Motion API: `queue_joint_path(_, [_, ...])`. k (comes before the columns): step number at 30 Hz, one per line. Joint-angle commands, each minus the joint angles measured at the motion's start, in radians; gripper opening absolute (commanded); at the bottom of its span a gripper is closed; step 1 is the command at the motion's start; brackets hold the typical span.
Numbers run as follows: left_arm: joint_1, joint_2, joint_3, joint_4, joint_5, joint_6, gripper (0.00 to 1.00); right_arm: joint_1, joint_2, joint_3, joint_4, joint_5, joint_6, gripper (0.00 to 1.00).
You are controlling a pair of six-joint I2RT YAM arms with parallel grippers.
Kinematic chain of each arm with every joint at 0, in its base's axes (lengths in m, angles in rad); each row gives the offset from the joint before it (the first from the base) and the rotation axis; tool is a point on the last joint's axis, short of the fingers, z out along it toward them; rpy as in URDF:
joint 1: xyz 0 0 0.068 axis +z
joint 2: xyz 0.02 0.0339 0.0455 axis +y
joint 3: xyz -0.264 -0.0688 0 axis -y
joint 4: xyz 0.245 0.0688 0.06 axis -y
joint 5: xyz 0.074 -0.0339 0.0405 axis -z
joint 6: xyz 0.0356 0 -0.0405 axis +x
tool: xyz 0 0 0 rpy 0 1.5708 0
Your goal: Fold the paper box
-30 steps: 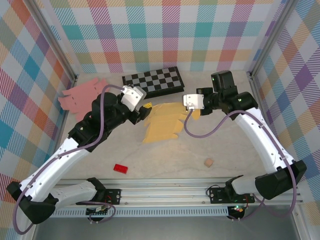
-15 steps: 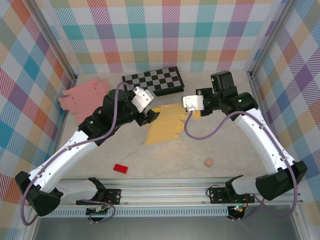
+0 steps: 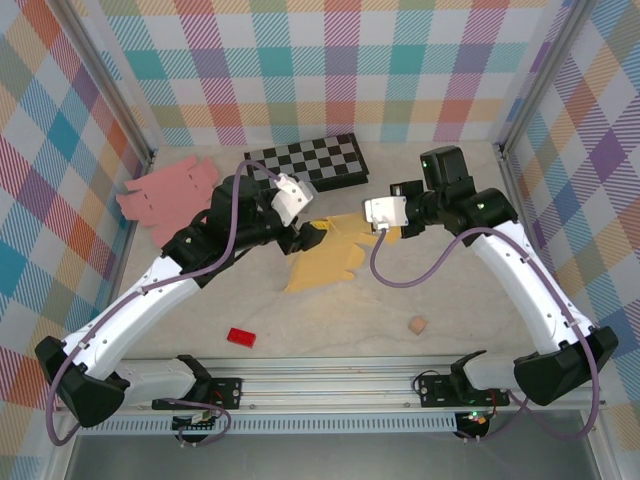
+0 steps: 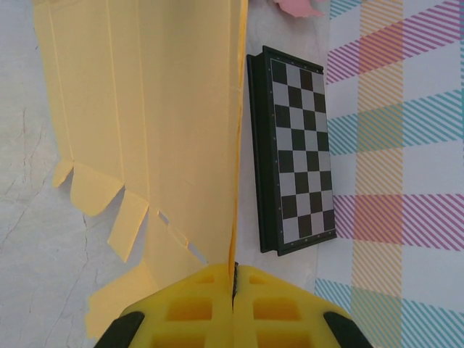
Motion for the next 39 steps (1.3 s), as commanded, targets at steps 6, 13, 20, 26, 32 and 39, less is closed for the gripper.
queue_joint_path(6, [-0.014,-0.002,0.018,-0.001,0.174,0.017,0.53,0.013,-0.035,-0.027,-0.054,-0.141,-0.062,0.0])
queue_joint_path(13, [-0.014,0.002,0.02,-0.013,0.183,0.03,0.33,0.014,-0.039,-0.032,-0.069,-0.171,-0.066,0.0])
queue_joint_path(20, [-0.014,0.002,0.009,-0.012,0.188,0.03,0.02,0.014,-0.033,-0.037,-0.074,-0.174,-0.069,0.0])
queue_joint_path(26, [-0.014,-0.028,-0.034,0.012,0.166,0.051,0.0,0.014,-0.033,-0.043,-0.07,-0.166,-0.068,0.0])
queue_joint_path(32, [-0.012,-0.075,-0.05,0.028,-0.067,-0.029,0.31,0.011,-0.008,-0.025,-0.041,-0.084,0.038,0.0])
queue_joint_path(39, [0.063,-0.217,-0.24,0.186,-0.199,-0.224,0.49,0.01,0.067,0.019,-0.092,0.004,0.18,0.0])
